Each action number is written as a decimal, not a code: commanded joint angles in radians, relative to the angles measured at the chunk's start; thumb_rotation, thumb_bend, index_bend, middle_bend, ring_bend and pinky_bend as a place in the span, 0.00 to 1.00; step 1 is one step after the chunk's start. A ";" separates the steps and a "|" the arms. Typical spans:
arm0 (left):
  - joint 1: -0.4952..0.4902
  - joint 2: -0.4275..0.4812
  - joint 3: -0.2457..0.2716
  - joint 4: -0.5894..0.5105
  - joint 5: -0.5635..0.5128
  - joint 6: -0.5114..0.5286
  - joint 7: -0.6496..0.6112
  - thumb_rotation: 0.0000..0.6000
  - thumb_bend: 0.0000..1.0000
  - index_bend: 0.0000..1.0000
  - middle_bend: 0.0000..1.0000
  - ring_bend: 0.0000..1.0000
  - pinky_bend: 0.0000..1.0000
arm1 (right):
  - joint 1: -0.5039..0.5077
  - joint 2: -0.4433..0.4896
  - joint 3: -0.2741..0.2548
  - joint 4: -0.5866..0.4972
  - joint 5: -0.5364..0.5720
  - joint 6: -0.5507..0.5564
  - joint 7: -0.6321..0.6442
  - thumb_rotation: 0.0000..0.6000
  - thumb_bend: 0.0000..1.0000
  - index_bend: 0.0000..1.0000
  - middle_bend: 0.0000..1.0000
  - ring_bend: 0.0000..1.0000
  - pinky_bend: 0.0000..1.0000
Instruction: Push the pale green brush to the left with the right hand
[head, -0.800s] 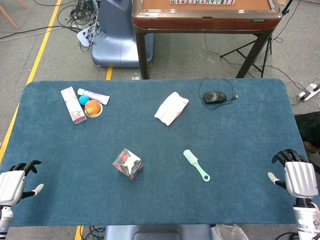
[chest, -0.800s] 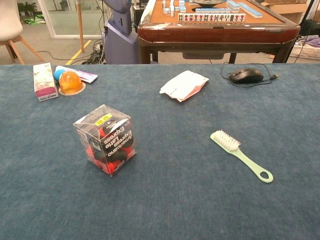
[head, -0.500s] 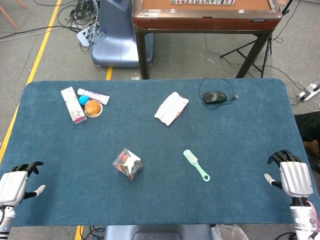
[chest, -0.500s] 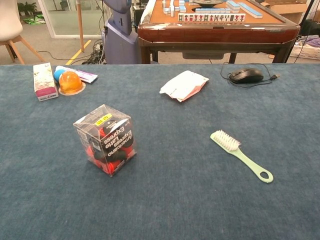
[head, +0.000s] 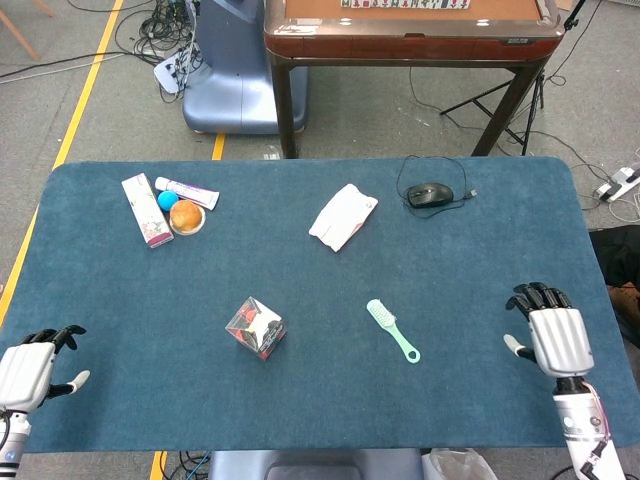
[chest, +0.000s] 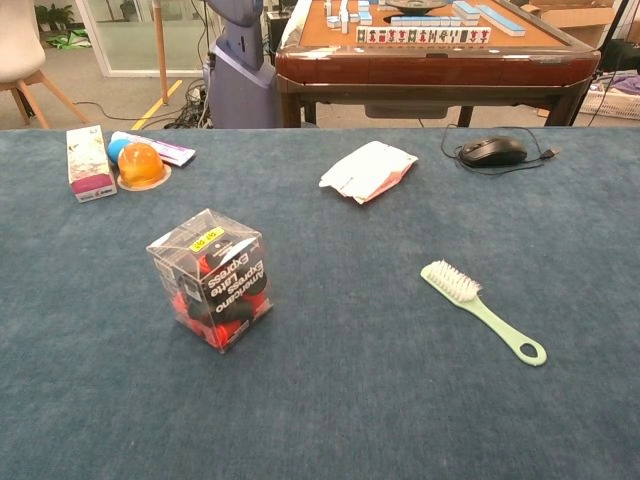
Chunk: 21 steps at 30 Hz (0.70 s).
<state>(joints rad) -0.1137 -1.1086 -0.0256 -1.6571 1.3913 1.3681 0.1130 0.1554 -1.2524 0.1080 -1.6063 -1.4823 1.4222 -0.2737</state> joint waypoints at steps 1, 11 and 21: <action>0.001 0.001 -0.001 0.000 -0.003 0.001 -0.001 1.00 0.17 0.33 0.46 0.30 0.31 | 0.036 -0.008 0.022 -0.007 0.010 -0.038 -0.039 1.00 0.00 0.40 0.26 0.18 0.23; 0.007 0.010 -0.007 0.003 -0.030 0.000 -0.005 1.00 0.17 0.42 0.46 0.30 0.32 | 0.157 -0.062 0.059 0.048 0.080 -0.194 -0.091 1.00 0.00 0.22 0.14 0.08 0.18; 0.015 0.023 -0.018 0.000 -0.062 0.005 -0.003 1.00 0.17 0.50 0.46 0.31 0.33 | 0.262 -0.128 0.055 0.155 0.107 -0.332 -0.073 1.00 0.00 0.15 0.08 0.02 0.13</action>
<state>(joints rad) -0.1000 -1.0867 -0.0426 -1.6572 1.3317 1.3729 0.1100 0.4019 -1.3657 0.1650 -1.4696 -1.3778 1.1082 -0.3508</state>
